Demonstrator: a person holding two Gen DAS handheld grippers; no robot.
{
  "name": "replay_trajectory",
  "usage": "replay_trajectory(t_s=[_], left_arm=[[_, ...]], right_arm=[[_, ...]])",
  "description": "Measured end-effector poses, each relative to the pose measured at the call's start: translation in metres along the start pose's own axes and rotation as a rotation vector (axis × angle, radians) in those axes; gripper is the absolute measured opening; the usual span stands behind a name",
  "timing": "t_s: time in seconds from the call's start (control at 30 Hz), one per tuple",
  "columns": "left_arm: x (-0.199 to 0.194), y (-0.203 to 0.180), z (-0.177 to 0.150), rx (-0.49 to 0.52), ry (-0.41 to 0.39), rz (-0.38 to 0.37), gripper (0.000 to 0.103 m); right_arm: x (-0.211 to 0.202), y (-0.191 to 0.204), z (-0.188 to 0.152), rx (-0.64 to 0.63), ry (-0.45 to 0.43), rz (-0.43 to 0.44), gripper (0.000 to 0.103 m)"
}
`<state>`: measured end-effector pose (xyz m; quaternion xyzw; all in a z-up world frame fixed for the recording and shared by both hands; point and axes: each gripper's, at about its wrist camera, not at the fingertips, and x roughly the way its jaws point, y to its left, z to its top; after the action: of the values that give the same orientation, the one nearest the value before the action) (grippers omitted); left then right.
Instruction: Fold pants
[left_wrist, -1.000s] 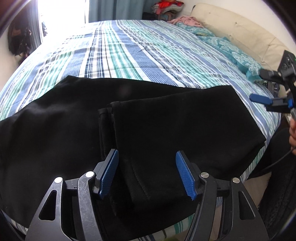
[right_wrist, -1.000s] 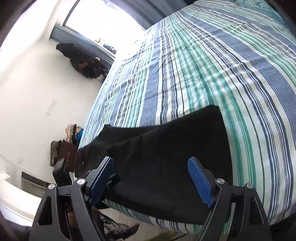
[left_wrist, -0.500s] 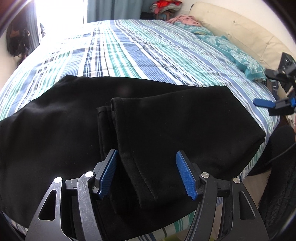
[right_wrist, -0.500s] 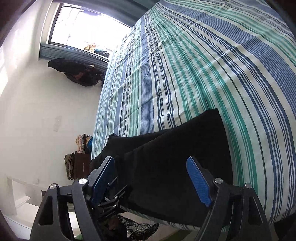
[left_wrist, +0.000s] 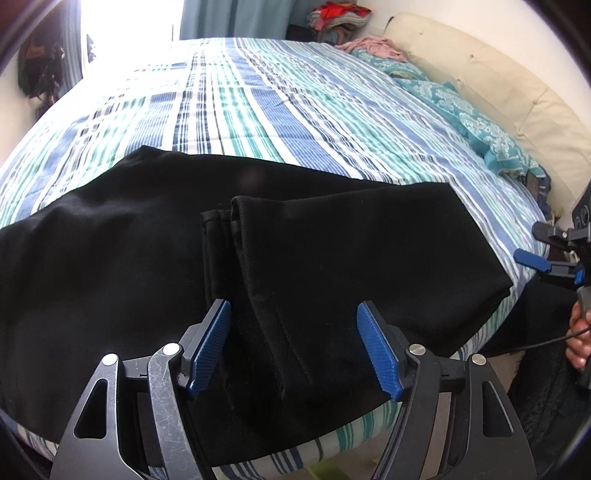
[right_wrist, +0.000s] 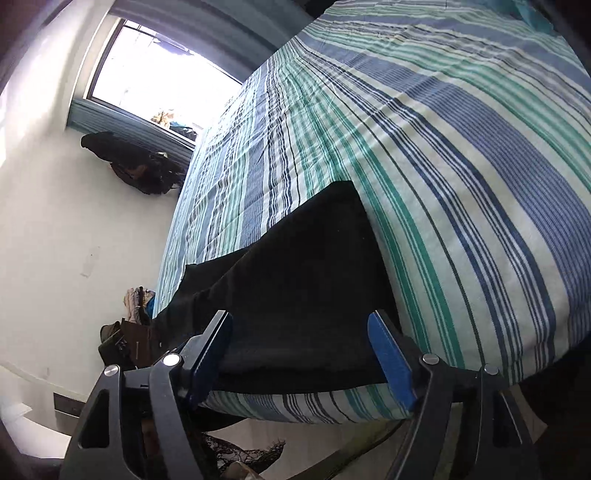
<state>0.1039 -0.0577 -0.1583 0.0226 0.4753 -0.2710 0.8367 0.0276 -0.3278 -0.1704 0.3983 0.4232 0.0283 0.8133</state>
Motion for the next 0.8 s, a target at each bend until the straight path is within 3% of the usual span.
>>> replay_trajectory(t_s=[0.17, 0.3, 0.6, 0.8], left_arm=[[-0.027, 0.029, 0.006, -0.121, -0.061, 0.008, 0.085], [-0.037, 0.064, 0.007, -0.249, -0.087, 0.038, 0.085], [-0.047, 0.112, -0.001, -0.423, -0.105, 0.082, 0.085], [-0.049, 0.121, -0.002, -0.452, -0.102, 0.103, 0.085]], right_arm=[[-0.011, 0.006, 0.0, -0.057, -0.079, -0.06, 0.076], [-0.006, 0.012, 0.0, -0.106, -0.071, -0.075, 0.076], [0.003, 0.019, -0.008, -0.156, -0.053, -0.079, 0.076], [0.005, 0.021, -0.01, -0.164, -0.044, -0.076, 0.076]])
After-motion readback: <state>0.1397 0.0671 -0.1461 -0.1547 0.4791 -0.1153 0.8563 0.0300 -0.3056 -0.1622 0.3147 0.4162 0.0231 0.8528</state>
